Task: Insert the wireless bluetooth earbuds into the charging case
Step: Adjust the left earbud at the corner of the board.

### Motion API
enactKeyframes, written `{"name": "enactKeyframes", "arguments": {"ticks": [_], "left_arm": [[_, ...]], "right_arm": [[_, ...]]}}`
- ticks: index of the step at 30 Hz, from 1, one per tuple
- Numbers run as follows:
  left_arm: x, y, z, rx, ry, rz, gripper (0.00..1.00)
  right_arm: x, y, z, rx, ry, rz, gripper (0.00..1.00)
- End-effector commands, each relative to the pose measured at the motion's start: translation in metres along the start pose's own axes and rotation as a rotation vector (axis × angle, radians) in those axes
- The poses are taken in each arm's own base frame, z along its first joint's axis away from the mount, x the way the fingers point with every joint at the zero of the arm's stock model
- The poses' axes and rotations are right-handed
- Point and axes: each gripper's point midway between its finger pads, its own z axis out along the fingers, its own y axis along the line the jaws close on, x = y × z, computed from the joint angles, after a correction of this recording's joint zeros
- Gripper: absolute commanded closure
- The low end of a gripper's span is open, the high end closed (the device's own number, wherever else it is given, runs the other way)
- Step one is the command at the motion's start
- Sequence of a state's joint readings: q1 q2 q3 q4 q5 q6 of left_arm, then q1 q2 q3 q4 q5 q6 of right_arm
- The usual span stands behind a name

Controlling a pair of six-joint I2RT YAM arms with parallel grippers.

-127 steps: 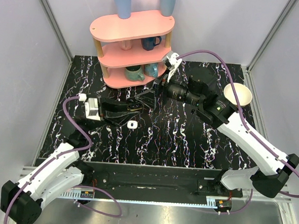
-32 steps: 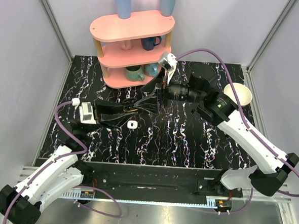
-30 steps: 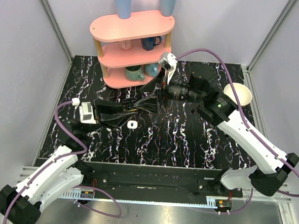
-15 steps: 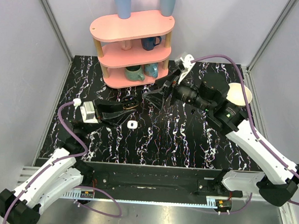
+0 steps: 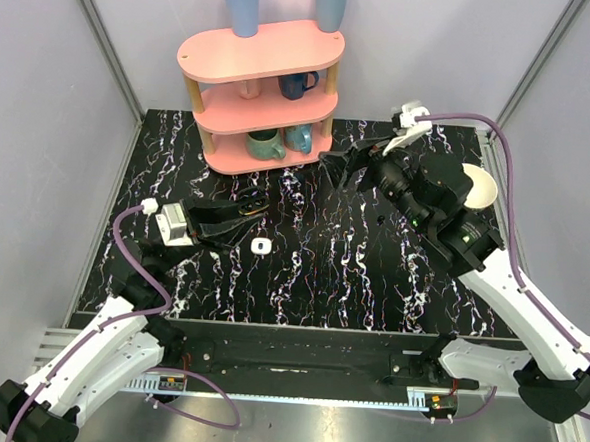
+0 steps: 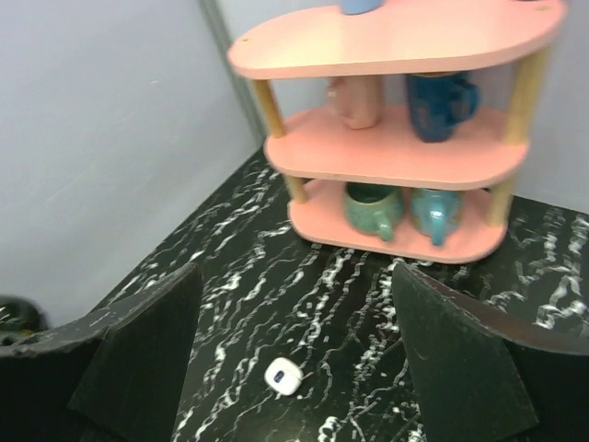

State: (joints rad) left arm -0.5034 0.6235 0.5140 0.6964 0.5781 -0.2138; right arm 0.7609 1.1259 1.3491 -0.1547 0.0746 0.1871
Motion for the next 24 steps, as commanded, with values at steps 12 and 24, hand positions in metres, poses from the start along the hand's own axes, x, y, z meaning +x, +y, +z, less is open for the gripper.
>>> {"name": "enactKeyframes", "arguments": {"ticks": [12,24], "left_arm": [[-0.013,-0.003,-0.001,0.003,-0.046,0.028,1.00],[-0.014,-0.003,-0.003,-0.003,-0.042,0.035,1.00]], "right_arm": [[0.079,-0.203,-0.069,0.783,0.245,0.375,0.00],[0.166,-0.252,-0.096,0.988,0.423,0.569,0.04]]}}
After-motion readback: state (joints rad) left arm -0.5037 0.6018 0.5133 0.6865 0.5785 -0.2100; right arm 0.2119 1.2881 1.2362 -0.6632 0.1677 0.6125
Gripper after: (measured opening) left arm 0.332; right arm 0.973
